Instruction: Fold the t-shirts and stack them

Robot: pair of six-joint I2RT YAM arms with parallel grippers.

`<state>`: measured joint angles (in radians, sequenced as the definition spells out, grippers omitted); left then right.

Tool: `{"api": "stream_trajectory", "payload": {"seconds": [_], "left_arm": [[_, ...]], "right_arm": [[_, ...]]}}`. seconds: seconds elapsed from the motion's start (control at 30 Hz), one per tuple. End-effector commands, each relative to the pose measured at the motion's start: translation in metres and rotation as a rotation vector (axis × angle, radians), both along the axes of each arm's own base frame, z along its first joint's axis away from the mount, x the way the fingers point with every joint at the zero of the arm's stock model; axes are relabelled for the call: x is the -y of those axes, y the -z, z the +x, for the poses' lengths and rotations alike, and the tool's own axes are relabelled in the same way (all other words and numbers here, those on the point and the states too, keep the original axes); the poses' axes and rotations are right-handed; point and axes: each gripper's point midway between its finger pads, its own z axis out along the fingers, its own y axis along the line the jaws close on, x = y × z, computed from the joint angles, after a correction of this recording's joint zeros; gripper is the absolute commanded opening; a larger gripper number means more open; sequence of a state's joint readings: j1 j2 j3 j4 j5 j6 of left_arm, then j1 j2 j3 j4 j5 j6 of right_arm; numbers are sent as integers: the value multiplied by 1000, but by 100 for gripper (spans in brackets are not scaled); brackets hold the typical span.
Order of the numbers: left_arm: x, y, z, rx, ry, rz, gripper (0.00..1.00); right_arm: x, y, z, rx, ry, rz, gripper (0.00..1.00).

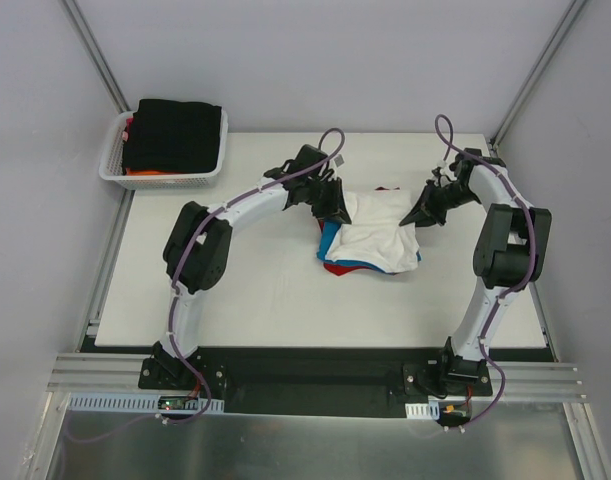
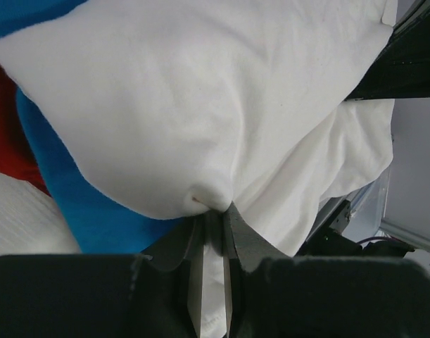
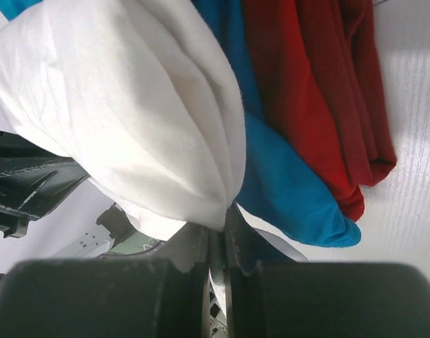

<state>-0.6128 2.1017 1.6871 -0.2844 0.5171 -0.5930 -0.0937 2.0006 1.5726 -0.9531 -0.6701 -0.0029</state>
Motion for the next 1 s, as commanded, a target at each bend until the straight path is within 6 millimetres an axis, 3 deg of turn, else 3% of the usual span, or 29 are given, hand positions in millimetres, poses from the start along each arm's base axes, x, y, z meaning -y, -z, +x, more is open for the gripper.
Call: {"api": "stream_trajectory", "payload": {"seconds": [0.0,0.43,0.73,0.97], "left_arm": [[-17,-37,0,110,-14,57,0],[-30,-47,-10,167,-33,116,0],[-32,-38,-18,145,-40,134,0],[-36,-16,-24,96,-54,168,0]], "right_arm": [[19,-23,20,154,24,-77,1],[17,-12,37,161,16,-82,1],[18,-10,45,160,19,-95,1],[16,0,46,135,7,-99,1]]}}
